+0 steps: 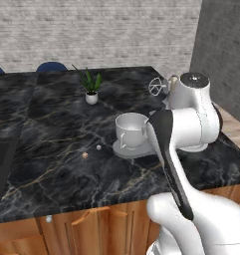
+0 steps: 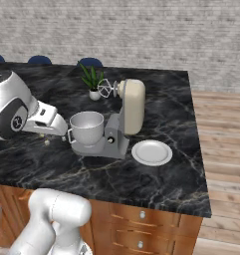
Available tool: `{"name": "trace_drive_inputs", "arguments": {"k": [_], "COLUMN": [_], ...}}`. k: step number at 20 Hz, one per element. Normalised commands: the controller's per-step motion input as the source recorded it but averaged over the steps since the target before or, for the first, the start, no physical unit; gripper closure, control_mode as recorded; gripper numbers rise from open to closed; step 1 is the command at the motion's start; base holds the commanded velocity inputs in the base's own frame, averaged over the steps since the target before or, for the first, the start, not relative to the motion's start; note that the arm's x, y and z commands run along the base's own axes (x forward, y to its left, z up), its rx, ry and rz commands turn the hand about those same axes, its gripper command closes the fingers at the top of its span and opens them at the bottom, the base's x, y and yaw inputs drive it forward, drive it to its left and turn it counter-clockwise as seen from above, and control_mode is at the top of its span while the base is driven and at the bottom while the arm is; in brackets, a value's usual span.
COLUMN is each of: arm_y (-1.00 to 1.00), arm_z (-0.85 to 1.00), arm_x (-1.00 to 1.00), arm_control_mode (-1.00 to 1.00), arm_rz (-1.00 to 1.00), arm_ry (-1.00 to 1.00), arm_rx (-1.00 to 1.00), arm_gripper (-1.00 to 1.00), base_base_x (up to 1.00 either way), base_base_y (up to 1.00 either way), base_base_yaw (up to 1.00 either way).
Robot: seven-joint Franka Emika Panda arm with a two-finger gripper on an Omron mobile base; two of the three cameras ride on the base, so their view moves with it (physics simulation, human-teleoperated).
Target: Add butter and sugar cubes to the stand mixer bowl and then turn on the stand mixer to begin making frosting.
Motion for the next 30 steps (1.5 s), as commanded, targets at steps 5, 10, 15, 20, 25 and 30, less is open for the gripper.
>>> {"name": "trace_drive_inputs", "arguments": {"k": [5,10,15,20,25,30], "arm_y": [0.44,0.17,0.06,0.0,-0.01,-0.1], "arm_z": [0.41,0.09,-0.01,-0.16,-0.28,-0.48], "arm_x": [0.12,0.47,0.65,0.61,0.52,0.49], "arm_control_mode": [-1.0,-1.0,-1.0,-1.0,-1.0,-1.0], "arm_rz": [-0.22,-0.23,-0.26,-0.19,-0.09,-0.01], "arm_ry": [0.02,0.05,0.07,0.06,0.04,0.0], "arm_rx": [-0.01,0.0,0.0,0.0,0.01,0.0], "arm_gripper": [1.0,1.0,1.0,1.0,1.0,1.0], "base_base_x": [0.0,0.0,0.0,0.0,0.0,0.0], "base_base_y": [0.0,0.0,0.0,0.0,0.0,0.0], "base_base_yaw": [0.0,0.0,0.0,0.0,0.0,0.0]}}
